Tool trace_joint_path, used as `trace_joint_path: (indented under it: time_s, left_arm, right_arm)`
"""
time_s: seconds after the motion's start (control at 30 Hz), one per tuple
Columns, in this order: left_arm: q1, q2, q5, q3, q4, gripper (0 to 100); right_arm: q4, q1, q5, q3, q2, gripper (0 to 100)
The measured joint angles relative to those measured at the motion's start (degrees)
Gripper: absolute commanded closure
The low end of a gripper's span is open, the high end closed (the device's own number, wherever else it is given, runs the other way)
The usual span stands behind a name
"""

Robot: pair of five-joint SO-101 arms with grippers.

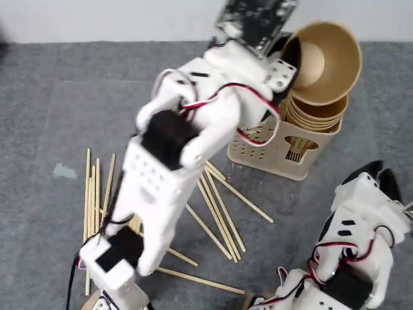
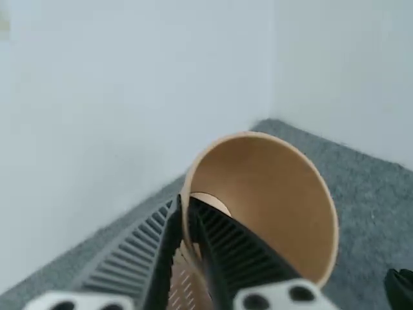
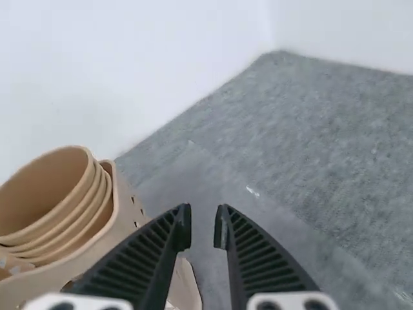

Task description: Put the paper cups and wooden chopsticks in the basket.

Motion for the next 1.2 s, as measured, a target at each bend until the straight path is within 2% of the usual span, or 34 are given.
trace_joint_path:
  time_s: [0.6, 0.67, 0.8, 0.87, 0.97, 1.2]
  left_arm:
    - [3.78, 10.81, 1.32, 0.62, -4.13, 98]
    - [3.6, 11.25, 1.32, 0.62, -4.13, 95]
    - [3.34, 11.25, 1.76, 0.62, -4.13, 79]
    - [2.02, 11.25, 4.31, 0.62, -4.13, 75]
    - [-1.32, 11.25, 7.82, -0.26, -4.13, 75]
    - [-7.21, 11.25, 8.88, -8.79, 1.67, 75]
  right_arm:
    - [0.0, 0.0, 0.0, 0.0, 0.09, 91.6]
    - [0.0, 0.0, 0.0, 0.0, 0.09, 91.6]
    - [0.0, 0.0, 0.0, 0.0, 0.09, 91.6]
    - [0.0, 0.0, 0.0, 0.0, 0.09, 91.6]
    - [0.0, 0.0, 0.0, 0.0, 0.09, 91.6]
    - [0.0, -1.85, 0.0, 0.0, 0.09, 91.6]
